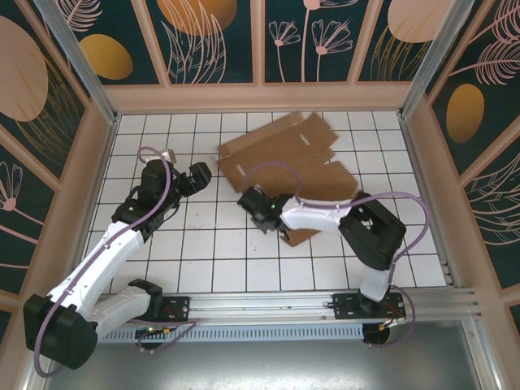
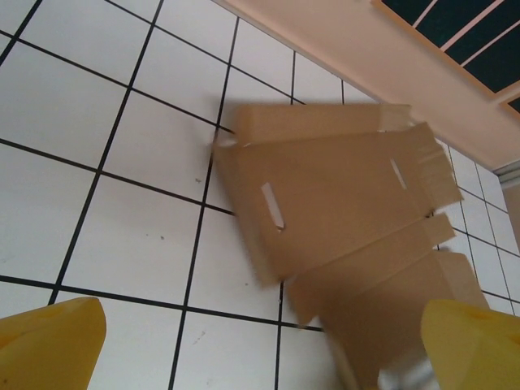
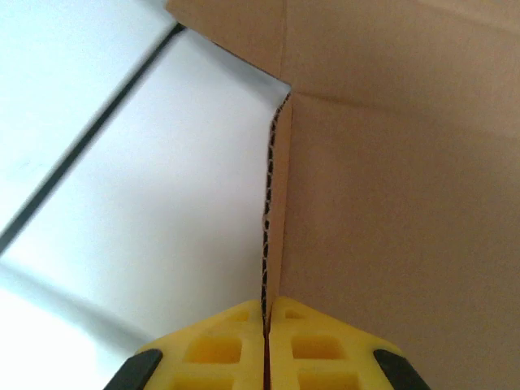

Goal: Fold the paper box

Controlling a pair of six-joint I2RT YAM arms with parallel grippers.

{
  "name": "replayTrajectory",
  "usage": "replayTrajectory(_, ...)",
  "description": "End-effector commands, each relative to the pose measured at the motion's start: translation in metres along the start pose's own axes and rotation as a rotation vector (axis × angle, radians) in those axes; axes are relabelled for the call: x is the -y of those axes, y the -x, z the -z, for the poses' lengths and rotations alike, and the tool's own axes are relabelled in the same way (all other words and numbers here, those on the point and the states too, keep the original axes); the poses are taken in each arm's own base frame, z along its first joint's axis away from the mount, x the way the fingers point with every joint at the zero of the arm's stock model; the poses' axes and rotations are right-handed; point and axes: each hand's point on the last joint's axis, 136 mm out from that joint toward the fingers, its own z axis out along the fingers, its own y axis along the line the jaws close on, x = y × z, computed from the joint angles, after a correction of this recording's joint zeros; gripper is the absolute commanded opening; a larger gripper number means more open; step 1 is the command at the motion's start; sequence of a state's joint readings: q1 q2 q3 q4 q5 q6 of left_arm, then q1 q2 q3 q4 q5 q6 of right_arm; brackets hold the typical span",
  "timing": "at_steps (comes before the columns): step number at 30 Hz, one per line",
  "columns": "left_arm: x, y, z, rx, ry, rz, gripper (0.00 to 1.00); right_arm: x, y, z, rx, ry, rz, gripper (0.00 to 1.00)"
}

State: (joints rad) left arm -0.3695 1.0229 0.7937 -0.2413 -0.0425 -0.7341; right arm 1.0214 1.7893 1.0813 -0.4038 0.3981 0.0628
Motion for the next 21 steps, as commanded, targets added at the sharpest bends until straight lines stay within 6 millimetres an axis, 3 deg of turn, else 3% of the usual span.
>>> replayTrajectory(1,0.006,0.012,0.0,0.009,-0.005,0.019,0.99,-0.024,-0.035,0.008,-0.058,0.152,0.098,0.2)
replayTrajectory(4,0.018,0.027,-0.002,0.046,-0.039,0.063,0.99,-0.03,-0.047,0.014,-0.052,0.21,0.081,0.43)
replayTrajectory(8,0.04,0.043,-0.017,0.069,-0.101,0.058,0.99,-0.029,-0.021,0.049,0.109,0.303,-0.02,0.7)
replayTrajectory(11,0.041,0.058,-0.037,0.082,-0.06,0.05,0.99,-0.019,-0.001,0.078,0.229,0.398,-0.132,0.77)
replayTrajectory(15,0.043,0.07,-0.076,0.041,-0.032,-0.018,0.99,0.008,0.02,0.1,0.342,0.507,-0.356,0.71)
replayTrajectory(19,0.034,0.075,-0.122,-0.019,-0.001,-0.148,0.98,0.039,0.024,0.094,0.333,0.488,-0.558,0.38)
replayTrajectory(21,0.019,0.07,-0.146,-0.053,0.049,-0.216,0.98,0.053,0.019,0.084,0.298,0.426,-0.611,0.32)
